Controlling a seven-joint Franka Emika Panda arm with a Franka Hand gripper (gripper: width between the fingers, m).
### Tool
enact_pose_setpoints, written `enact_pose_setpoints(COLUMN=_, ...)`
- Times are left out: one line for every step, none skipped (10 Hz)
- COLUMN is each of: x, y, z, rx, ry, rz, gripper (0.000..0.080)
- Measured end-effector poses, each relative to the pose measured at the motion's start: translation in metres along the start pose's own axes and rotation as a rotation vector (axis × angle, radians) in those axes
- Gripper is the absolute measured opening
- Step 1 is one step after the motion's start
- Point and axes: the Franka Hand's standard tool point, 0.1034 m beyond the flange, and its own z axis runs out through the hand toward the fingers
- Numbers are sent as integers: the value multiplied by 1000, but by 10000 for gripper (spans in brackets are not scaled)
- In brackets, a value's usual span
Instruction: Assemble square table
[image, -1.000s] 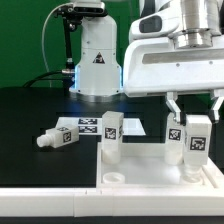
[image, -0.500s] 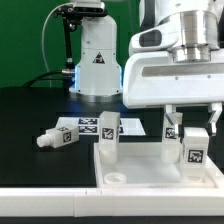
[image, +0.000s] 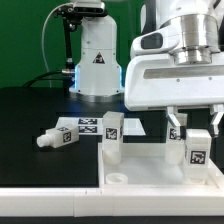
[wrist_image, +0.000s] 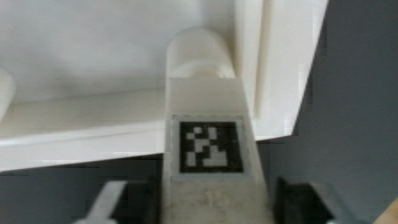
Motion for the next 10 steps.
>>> enact_pose_setpoints(x=14, y=6, z=-7, rx=0, ry=-31, rz=17, gripper=465)
enact_pose_setpoints(x=27, y=9, z=-11, rx=1, ry=-54, rz=33, gripper=603)
enact_pose_setpoints(x=24, y=9, z=-9, rx=-1, ry=-158, rz=54, gripper=603)
enact_pose_setpoints(x=28, y=8, z=-9, rx=-6, ry=-266, rz=80, gripper=641)
enact_pose_setpoints(x=32, y=9, z=-6, rx=-13, ry=-327, rz=112, gripper=647)
enact_pose_setpoints(x=27, y=6, z=-4, rx=-22, ry=-381, rz=135, gripper=647)
enact_pose_setpoints(x=18, y=3, z=0, rx=-29, ry=-432, rz=140, gripper=647)
enact_pose_setpoints(x=10, y=4, z=5, rx=-36, ry=-478, rz=141, gripper=649)
enact_pose_setpoints(x=6, y=4, z=11, rx=-44, ry=-475, rz=150, gripper=649)
enact_pose_setpoints(x=3, y=-4, z=14, rx=-41, ry=-457, rz=150, gripper=649)
